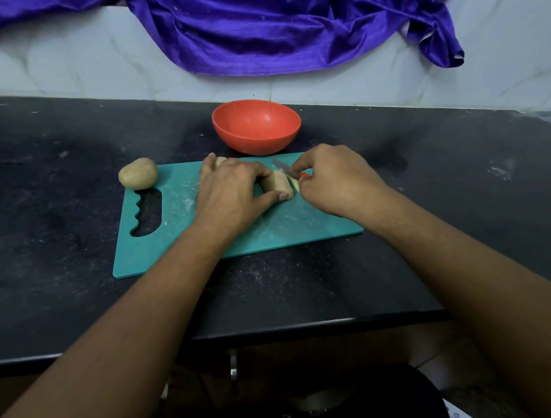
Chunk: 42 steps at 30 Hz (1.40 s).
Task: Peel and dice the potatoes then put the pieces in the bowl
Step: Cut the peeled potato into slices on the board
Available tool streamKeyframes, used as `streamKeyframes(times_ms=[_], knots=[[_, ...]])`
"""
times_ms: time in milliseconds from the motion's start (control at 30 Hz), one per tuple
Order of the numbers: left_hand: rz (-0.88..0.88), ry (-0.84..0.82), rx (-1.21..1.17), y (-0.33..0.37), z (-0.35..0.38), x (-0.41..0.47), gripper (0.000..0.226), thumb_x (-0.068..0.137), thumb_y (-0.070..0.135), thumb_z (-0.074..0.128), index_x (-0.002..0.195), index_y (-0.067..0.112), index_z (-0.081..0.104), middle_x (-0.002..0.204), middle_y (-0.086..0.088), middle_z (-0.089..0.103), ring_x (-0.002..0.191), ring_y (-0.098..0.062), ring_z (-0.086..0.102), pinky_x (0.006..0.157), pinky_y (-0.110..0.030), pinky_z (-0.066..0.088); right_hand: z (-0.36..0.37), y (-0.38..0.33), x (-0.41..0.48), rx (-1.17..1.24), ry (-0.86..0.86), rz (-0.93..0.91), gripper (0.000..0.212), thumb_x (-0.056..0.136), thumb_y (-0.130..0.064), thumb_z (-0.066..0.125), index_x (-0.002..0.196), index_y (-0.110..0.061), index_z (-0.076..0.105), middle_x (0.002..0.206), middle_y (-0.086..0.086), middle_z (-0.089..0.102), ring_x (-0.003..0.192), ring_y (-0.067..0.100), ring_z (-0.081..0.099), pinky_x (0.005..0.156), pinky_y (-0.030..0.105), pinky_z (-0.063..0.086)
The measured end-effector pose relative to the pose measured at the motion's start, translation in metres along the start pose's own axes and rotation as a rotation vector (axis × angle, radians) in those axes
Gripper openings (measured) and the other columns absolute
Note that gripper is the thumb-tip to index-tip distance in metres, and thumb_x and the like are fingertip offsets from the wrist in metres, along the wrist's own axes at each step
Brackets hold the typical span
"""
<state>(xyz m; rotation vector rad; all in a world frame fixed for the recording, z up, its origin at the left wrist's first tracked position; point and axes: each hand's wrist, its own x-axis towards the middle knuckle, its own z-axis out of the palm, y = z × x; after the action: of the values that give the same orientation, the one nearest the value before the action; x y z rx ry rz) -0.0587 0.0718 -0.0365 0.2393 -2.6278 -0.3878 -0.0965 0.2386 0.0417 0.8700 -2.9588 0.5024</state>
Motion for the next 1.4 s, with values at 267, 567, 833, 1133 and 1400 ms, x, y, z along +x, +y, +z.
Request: streamKeyframes(times_ms=[267,567,833,1133,1400], knots=[[0.014,-0.006,0.020,-0.002,0.001,0.001,0.046,0.084,0.068,0.064,0.116,0.036,0.073,0.111,0.006,0.073,0.117,-0.019,0.059,0.120,-0.051,0.022,-0.010,-0.010,0.009,-0.033,-0.097,0.033,0.023,0.092,-0.019,0.060,0.107,-0.022,0.077,0.090,0.001,0.070,0.072,0.022,0.067,0.072,0.045,0.064],[0.007,-0.017,0.028,-0.002,0.002,0.002,0.056,0.083,0.073,0.063,0.122,0.035,0.071,0.114,0.001,0.072,0.118,-0.021,0.058,0.121,-0.050,0.021,-0.011,-0.024,0.030,-0.112,-0.165,0.021,0.021,0.083,-0.014,0.061,0.102,-0.014,0.071,0.089,0.005,0.068,0.066,0.021,0.063,0.067,0.039,0.062],[0.018,-0.026,0.041,0.002,-0.004,-0.001,0.051,0.085,0.062,0.064,0.123,0.029,0.072,0.113,-0.002,0.072,0.118,-0.025,0.058,0.120,-0.052,0.022,0.012,-0.020,0.031,-0.100,-0.102,-0.006,0.030,0.088,-0.025,0.072,0.116,-0.016,0.066,0.100,0.002,0.062,0.085,0.021,0.058,0.071,0.034,0.045],[0.002,-0.030,0.011,0.003,-0.004,-0.002,0.037,0.088,0.054,0.067,0.116,0.031,0.073,0.114,0.002,0.072,0.122,-0.022,0.056,0.122,-0.051,0.018,0.033,-0.010,0.012,-0.129,0.020,0.002,0.030,0.095,-0.032,0.065,0.122,-0.021,0.068,0.113,0.007,0.068,0.105,0.031,0.064,0.075,0.034,0.042],[0.004,-0.033,0.004,0.001,-0.003,-0.001,0.044,0.086,0.061,0.067,0.117,0.031,0.073,0.119,0.003,0.072,0.125,-0.020,0.055,0.123,-0.050,0.016,0.038,-0.012,-0.014,-0.169,0.055,0.032,0.031,0.098,-0.023,0.056,0.127,-0.020,0.065,0.111,0.008,0.065,0.098,0.029,0.061,0.072,0.035,0.039]])
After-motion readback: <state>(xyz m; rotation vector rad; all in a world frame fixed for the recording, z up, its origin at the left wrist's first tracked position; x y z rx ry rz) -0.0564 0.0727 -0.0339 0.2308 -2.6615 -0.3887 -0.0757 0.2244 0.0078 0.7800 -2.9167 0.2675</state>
